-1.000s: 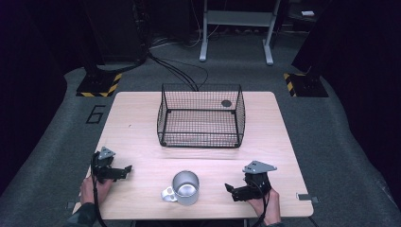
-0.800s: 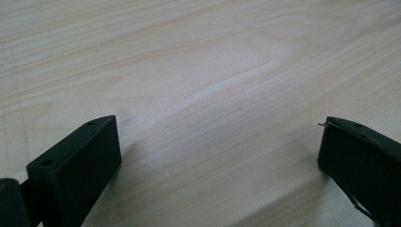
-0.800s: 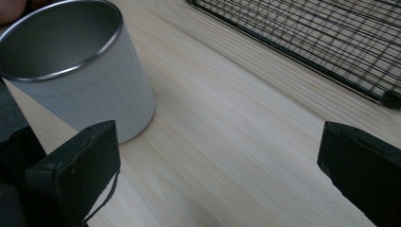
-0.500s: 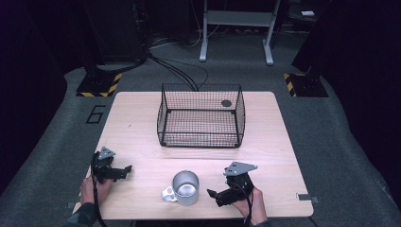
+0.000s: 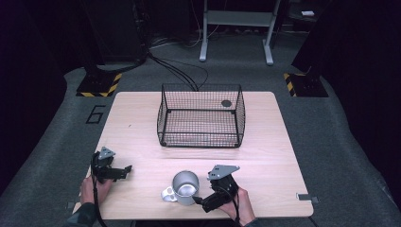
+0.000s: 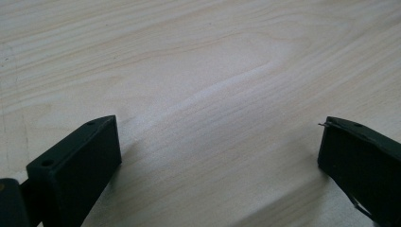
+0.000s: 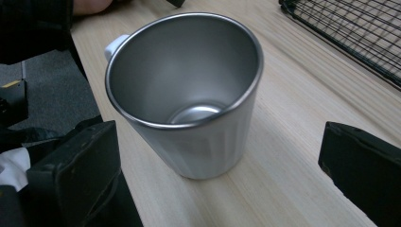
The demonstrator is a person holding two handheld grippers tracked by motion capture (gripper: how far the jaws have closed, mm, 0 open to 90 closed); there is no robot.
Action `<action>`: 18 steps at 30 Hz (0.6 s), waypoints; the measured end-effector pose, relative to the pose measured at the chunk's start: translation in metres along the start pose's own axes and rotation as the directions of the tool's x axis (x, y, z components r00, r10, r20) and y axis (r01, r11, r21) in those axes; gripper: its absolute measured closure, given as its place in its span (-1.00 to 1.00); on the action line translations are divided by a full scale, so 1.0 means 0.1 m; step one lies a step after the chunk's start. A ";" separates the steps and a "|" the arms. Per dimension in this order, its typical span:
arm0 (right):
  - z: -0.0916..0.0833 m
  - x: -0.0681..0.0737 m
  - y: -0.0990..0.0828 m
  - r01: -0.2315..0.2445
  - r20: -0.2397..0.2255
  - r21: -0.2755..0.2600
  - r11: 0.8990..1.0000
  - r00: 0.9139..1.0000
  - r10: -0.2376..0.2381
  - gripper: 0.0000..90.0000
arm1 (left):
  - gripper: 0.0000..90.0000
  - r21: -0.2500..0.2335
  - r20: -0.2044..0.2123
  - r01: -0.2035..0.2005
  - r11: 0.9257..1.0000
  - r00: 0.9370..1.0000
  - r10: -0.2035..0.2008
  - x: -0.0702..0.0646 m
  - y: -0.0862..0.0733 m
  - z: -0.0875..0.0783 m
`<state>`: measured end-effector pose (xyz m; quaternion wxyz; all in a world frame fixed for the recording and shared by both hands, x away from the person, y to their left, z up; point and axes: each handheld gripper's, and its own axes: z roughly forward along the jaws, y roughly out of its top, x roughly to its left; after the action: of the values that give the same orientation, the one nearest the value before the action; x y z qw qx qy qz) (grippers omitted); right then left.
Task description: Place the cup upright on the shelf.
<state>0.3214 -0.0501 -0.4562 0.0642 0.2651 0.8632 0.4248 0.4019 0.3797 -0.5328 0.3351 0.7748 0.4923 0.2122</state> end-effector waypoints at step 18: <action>0.31 0.13 0.18 0.080 -0.018 0.039 0.996 0.997 -0.080 -1.00 | -1.00 0.000 0.000 0.000 1.000 1.000 0.000 0.00 0.00 0.00</action>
<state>0.3283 -0.0131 -0.4603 0.0689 0.2281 0.8820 0.4067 0.4019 0.3797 -0.5328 0.3351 0.7747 0.4924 0.2121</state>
